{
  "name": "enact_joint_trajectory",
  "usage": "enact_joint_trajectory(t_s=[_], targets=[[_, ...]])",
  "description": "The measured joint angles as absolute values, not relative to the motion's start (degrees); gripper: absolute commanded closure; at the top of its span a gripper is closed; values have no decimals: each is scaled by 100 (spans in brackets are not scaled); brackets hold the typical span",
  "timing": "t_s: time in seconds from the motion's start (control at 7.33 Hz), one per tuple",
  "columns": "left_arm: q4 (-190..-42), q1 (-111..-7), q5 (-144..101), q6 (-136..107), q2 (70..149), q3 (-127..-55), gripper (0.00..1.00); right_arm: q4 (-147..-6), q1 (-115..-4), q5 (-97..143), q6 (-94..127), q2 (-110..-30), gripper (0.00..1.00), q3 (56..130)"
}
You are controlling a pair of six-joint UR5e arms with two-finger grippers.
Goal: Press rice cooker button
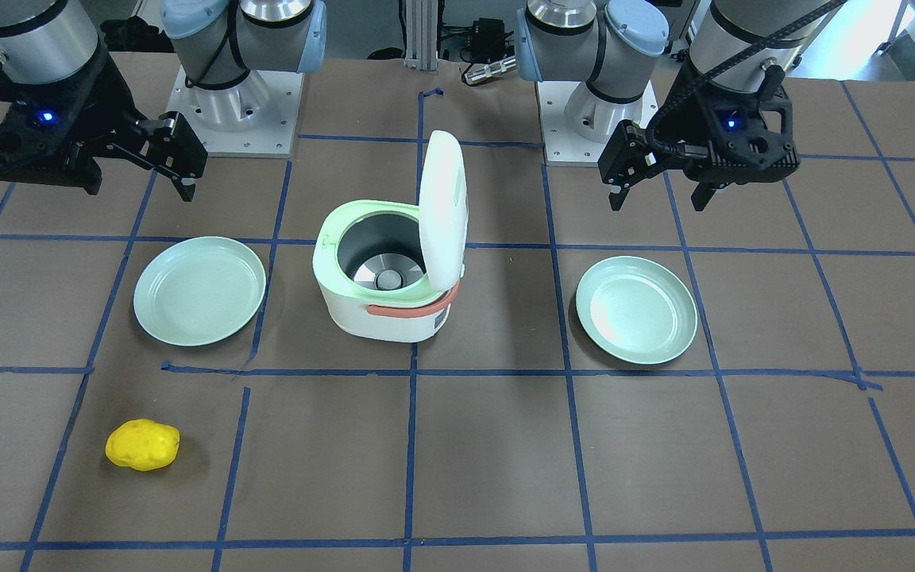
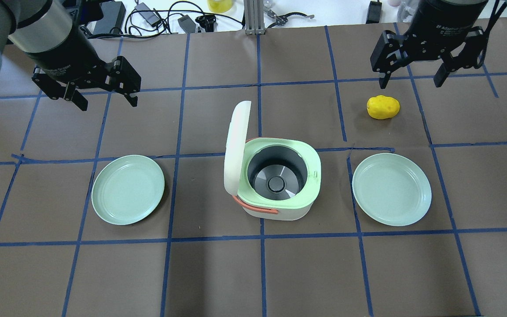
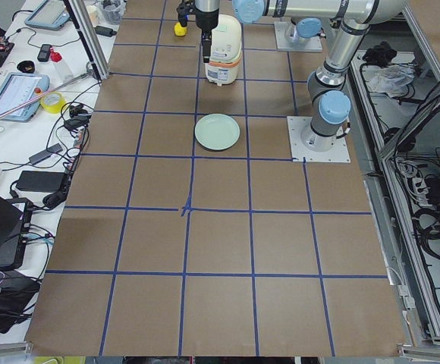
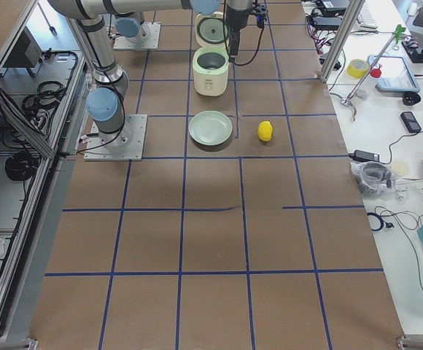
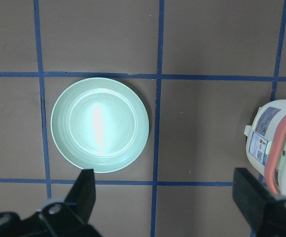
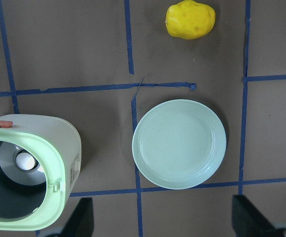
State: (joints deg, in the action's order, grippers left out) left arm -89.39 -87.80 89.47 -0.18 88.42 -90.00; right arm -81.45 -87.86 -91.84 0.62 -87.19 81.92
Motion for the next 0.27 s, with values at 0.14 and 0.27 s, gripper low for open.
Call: enact_joint_trajectory(t_s=[0.14, 0.27], targets=[[-8939, -8780, 8947, -18, 8842, -9000, 0, -8149, -8786, -9178, 66, -8719, 0, 8192], [-8938, -8780, 8947, -18, 8842, -9000, 0, -8165, -8790, -9159, 69, -8720, 0, 8193]])
